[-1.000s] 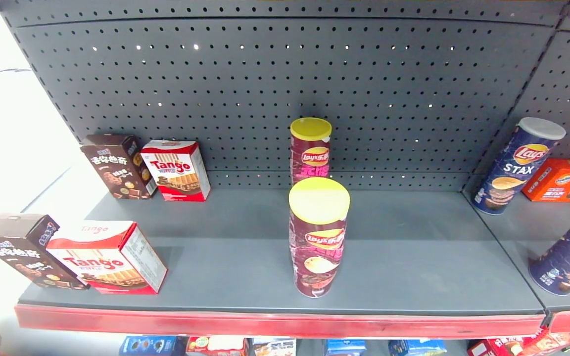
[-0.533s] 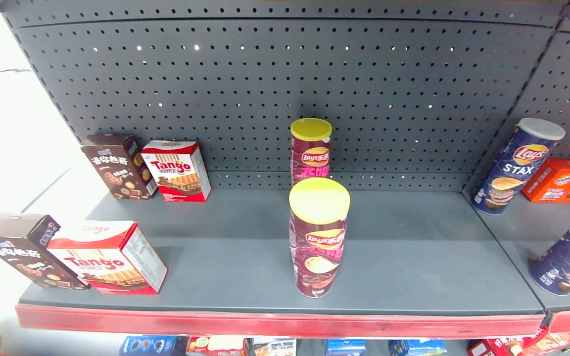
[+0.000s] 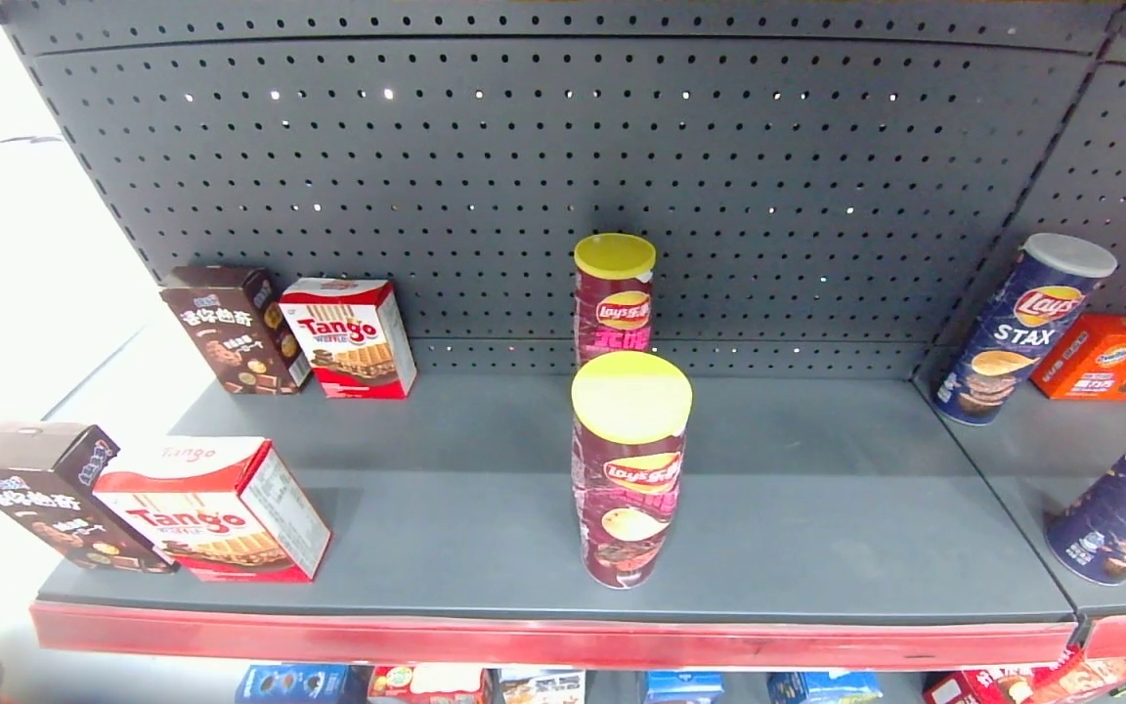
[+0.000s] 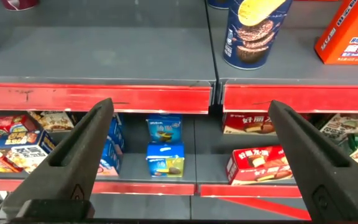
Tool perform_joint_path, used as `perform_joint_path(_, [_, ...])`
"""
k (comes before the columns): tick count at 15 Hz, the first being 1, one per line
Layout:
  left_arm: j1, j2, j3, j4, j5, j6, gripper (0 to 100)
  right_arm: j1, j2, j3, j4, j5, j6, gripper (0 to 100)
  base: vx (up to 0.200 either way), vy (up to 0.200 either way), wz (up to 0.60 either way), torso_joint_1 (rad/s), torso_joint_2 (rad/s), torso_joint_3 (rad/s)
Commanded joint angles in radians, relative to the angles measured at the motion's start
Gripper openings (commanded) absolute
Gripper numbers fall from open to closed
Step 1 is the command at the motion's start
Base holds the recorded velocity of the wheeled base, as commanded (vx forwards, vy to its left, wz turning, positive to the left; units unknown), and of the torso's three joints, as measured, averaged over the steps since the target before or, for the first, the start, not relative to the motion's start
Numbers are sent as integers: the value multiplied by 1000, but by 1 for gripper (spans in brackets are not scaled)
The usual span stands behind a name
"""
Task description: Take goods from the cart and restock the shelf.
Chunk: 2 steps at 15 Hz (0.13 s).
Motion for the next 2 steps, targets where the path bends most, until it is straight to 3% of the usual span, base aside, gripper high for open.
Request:
perform_joint_path(1, [1, 1, 0, 0, 1, 0, 100, 1, 3, 0, -1, 0, 1, 100, 0, 0, 0, 0, 0, 0])
perform_joint_path(2, [0, 1, 0, 0, 1, 0, 100, 1, 1, 0, 1, 0, 6, 100, 0, 0, 0, 0, 0, 0])
